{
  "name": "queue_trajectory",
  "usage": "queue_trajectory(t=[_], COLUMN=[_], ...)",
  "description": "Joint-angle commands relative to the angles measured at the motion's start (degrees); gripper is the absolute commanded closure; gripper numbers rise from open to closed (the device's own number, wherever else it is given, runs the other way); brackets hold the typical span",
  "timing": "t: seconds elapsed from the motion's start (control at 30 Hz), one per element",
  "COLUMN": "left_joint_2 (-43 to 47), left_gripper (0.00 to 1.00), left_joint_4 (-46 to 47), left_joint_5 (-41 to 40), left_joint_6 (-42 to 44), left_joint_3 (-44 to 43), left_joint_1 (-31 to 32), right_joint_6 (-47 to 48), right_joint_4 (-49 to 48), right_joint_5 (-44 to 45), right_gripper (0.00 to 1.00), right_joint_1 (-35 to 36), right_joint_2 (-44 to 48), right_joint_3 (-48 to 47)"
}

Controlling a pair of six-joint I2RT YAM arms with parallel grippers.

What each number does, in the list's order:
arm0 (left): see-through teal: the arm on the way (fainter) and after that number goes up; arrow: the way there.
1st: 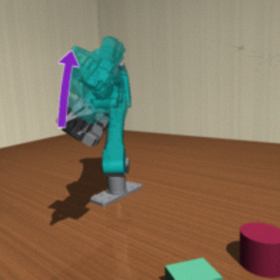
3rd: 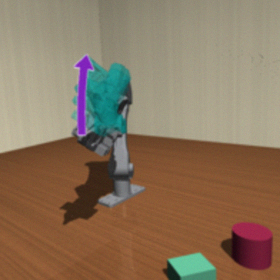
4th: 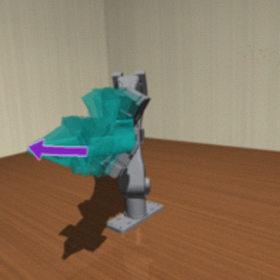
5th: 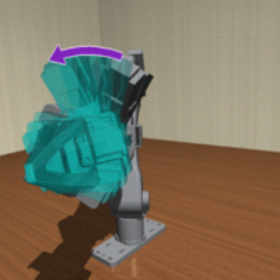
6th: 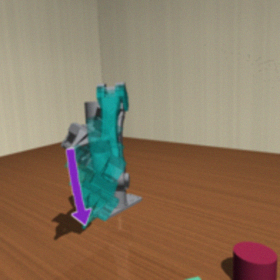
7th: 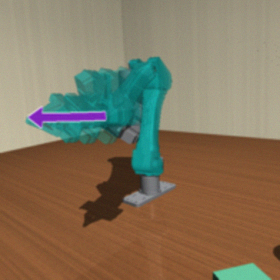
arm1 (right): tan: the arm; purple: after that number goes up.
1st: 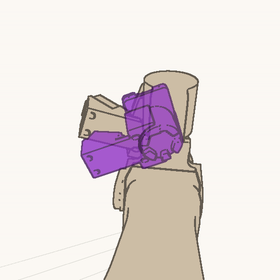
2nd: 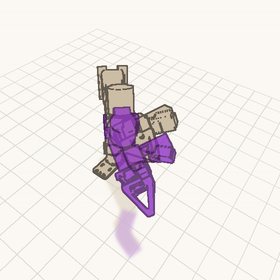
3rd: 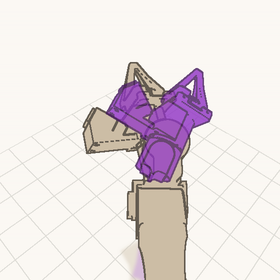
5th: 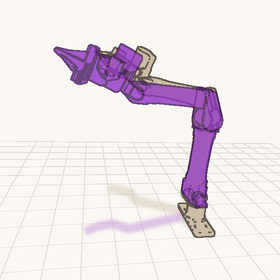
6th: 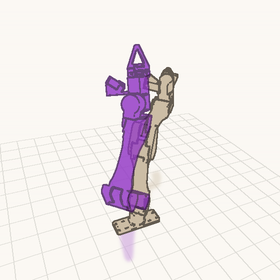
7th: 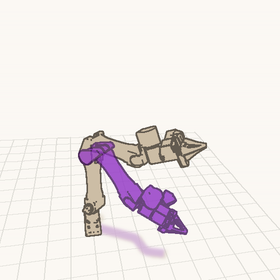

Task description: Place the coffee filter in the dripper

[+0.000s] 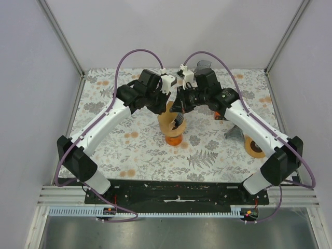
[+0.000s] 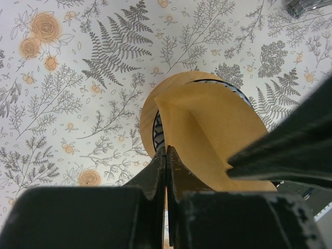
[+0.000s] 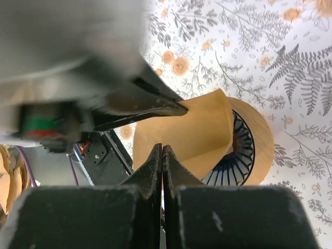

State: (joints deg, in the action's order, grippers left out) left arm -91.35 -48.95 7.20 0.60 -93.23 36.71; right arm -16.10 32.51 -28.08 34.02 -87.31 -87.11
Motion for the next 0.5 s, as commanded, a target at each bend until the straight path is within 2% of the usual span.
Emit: queue_trajectory(t=[0.0,0.2,0.33,0.47], left_joint_2=[-0.1,0.2,-0.1,-0.1], left_gripper=[0.98,0.98,0.97,0.89], left_joint_4=[1.6,1.6,1.6,1.8], left_joint_5=[2.7,2.7,2.4,4.4], left_joint_6=[-2.1,-1.9,-1.9,-1.7], left_joint_3=[0.2,-0.1,-0.2,-0.1], left_joint_1=[-0.3,-0.8,-1.8,-2.3], right_joint_6=[-2.2,0.6,2.0,4.8], right_joint_4=[-4.0,5.4,6.6,7.9], right_joint_5=[-0.8,12.6,14.0,14.0], right_gripper=[1.00,1.00,1.00,1.00], right_joint_1=[0.4,0.3,0.7,2.8], right_joint_2=[-2.3,-5.7,-6.2,-7.1], right_joint_3=[0.5,-1.3,-1.2,-3.0])
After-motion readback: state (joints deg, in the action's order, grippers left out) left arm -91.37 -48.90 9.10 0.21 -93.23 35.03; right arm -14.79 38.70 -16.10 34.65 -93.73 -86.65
